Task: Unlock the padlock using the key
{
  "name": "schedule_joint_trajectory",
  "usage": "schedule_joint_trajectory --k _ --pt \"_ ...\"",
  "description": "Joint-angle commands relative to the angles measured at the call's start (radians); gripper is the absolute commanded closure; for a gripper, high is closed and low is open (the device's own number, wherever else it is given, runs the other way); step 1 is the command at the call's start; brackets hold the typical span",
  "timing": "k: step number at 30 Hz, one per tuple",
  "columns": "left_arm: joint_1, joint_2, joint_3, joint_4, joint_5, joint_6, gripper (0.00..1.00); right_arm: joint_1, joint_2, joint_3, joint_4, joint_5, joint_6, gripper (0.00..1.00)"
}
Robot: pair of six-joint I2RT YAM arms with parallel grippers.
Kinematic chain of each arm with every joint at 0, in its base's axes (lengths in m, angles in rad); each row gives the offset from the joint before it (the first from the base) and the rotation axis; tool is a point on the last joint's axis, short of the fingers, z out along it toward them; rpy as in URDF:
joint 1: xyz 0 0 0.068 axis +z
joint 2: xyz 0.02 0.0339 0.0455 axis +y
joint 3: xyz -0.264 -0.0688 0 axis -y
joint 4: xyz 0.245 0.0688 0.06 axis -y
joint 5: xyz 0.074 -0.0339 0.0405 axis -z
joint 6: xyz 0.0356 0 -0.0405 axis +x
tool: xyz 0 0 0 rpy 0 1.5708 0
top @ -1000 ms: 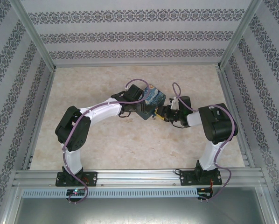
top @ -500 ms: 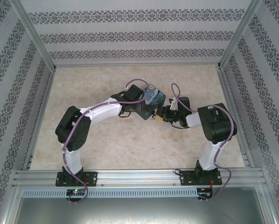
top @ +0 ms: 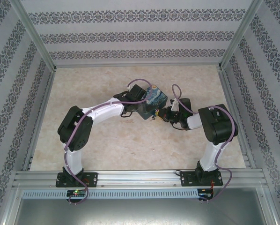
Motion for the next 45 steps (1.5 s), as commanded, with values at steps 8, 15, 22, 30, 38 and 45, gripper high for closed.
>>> schedule_joint_trajectory --k 8,15,22,30,38,45 --pt "-0.052 0.114 0.047 -0.201 -0.106 0.098 0.25 -0.034 -0.052 0.010 -0.049 0.070 0.066 1.00" --pt "-0.063 0.145 0.073 -0.223 -0.119 0.116 0.25 -0.053 -0.071 0.032 -0.117 0.083 0.086 1.00" --pt "-0.067 0.170 0.089 -0.239 -0.120 0.126 0.26 -0.059 -0.086 0.113 -0.330 0.084 0.018 1.00" --pt "-0.067 0.168 0.090 -0.234 -0.095 0.122 0.25 -0.082 -0.121 0.101 -0.374 0.084 0.002 1.00" --pt "-0.067 0.089 0.083 -0.200 -0.011 0.113 0.22 -0.086 -0.200 -0.041 -0.368 0.106 0.010 1.00" --pt "-0.067 -0.014 0.053 -0.161 0.068 0.085 0.19 -0.088 -0.277 -0.172 -0.368 0.155 0.024 1.00"
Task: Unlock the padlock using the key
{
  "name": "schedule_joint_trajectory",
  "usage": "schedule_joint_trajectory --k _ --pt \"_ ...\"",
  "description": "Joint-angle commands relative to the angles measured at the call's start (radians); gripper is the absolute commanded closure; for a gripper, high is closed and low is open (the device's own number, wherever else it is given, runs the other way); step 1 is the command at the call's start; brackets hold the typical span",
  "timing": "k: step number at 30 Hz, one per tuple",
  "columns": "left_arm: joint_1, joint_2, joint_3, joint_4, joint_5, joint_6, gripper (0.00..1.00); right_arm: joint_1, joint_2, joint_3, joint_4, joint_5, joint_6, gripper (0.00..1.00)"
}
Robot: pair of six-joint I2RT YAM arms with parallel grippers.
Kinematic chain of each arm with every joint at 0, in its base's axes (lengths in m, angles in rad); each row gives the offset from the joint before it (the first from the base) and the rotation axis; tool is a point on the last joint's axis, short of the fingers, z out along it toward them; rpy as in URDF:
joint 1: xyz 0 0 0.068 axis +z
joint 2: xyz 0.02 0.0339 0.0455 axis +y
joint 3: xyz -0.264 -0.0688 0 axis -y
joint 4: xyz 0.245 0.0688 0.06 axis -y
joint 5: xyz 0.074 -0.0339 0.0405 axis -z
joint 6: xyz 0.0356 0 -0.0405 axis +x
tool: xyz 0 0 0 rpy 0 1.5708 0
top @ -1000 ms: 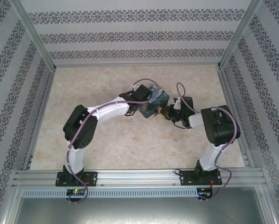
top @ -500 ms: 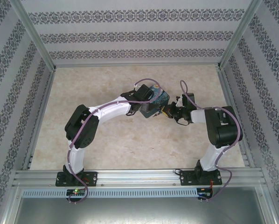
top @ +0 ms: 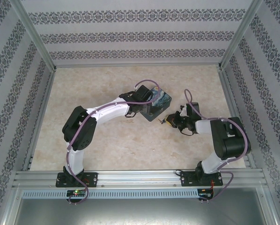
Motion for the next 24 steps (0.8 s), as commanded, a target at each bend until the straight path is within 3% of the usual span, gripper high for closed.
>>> schedule_joint_trajectory --k 1,13,24 --pt "-0.012 -0.063 -0.037 -0.076 0.074 -0.002 0.19 -0.009 -0.033 -0.069 -0.036 0.064 0.003 1.00" --pt "0.002 -0.244 -0.079 -0.107 0.023 -0.008 0.13 -0.028 -0.192 -0.209 -0.113 0.130 0.021 1.00" --pt "0.065 -0.429 -0.123 -0.182 -0.035 0.004 0.07 -0.065 -0.400 -0.238 -0.286 0.172 0.030 0.47"
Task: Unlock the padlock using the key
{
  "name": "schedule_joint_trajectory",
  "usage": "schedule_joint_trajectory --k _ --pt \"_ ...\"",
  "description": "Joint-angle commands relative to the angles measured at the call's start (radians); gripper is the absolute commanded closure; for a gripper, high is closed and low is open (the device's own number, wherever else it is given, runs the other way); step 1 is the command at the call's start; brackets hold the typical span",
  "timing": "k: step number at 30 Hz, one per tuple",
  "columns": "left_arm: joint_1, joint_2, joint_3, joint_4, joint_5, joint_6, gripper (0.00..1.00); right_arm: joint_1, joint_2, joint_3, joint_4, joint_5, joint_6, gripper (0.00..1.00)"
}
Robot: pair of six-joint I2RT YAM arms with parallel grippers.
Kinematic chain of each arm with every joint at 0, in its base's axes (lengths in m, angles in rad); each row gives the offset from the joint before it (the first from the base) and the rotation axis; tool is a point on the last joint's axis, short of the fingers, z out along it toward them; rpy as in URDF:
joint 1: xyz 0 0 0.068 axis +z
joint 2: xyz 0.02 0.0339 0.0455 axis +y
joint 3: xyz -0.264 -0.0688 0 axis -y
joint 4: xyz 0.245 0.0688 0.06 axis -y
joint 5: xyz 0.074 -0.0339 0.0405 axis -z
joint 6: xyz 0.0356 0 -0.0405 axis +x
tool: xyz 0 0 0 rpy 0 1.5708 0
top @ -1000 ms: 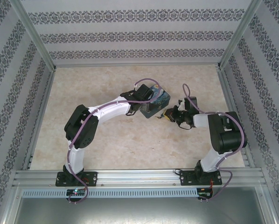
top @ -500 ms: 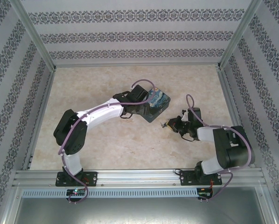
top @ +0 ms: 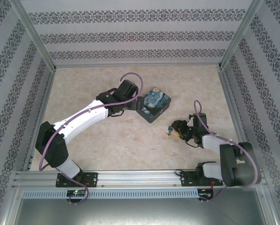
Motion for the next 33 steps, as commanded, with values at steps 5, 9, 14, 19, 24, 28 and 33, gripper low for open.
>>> schedule_joint_trajectory --k 5,9,14,19,24,28,33 --pt "0.082 -0.153 -0.050 -0.102 -0.091 -0.003 0.04 -0.031 -0.269 0.083 -0.371 0.115 -0.031 0.02" --pt "0.145 -0.217 -0.098 -0.095 -0.194 0.025 0.03 -0.046 -0.338 0.242 -0.500 0.186 -0.116 0.02" --pt "0.230 -0.357 -0.291 0.141 -0.353 0.161 0.00 -0.051 -0.267 0.465 -0.627 0.429 -0.266 0.02" --pt "0.279 -0.481 -0.553 0.500 -0.470 0.374 0.00 -0.054 -0.216 0.488 -0.488 0.695 -0.405 0.02" --pt "0.380 -0.529 -0.705 0.627 -0.439 0.432 0.00 -0.053 -0.205 0.369 -0.224 0.888 -0.620 0.02" --pt "0.485 -0.538 -0.834 0.799 -0.372 0.464 0.00 -0.053 -0.161 0.273 -0.011 0.908 -0.737 0.02" --pt "0.576 -0.465 -0.941 1.020 -0.258 0.488 0.00 -0.052 -0.080 0.194 0.191 0.897 -0.770 0.02"
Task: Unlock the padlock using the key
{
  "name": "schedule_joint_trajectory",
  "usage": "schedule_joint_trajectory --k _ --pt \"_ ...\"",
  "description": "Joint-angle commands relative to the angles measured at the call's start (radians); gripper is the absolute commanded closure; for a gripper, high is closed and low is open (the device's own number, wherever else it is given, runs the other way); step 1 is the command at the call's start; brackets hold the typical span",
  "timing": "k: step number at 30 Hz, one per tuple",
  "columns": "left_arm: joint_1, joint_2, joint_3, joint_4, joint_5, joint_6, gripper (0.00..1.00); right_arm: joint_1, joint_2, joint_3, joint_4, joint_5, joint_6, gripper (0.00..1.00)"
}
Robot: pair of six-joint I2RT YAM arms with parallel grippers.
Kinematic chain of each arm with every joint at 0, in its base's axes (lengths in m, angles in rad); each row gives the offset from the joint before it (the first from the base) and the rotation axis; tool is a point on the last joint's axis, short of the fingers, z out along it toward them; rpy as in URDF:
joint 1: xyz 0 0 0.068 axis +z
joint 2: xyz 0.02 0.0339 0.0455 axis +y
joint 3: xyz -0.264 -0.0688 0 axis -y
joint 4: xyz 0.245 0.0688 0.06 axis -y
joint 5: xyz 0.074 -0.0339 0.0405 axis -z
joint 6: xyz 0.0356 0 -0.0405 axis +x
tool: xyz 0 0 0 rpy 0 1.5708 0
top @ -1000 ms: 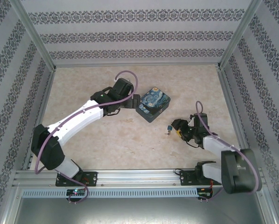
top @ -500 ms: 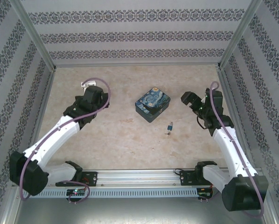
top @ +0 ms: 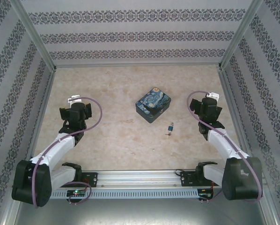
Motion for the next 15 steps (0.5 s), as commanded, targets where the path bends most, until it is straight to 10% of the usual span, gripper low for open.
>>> schedule_joint_trajectory --k 1,11,15 --pt "0.043 0.055 -0.053 0.270 0.122 0.040 0.00 -0.004 0.056 -0.043 0.240 0.033 -0.086 0.02" --pt "0.064 0.421 -0.106 0.667 0.295 0.072 0.00 0.006 0.393 -0.226 0.902 -0.214 -0.198 0.02" --pt "0.126 0.458 -0.069 0.629 0.390 0.038 0.01 -0.037 0.382 -0.143 0.755 -0.362 -0.185 0.02"
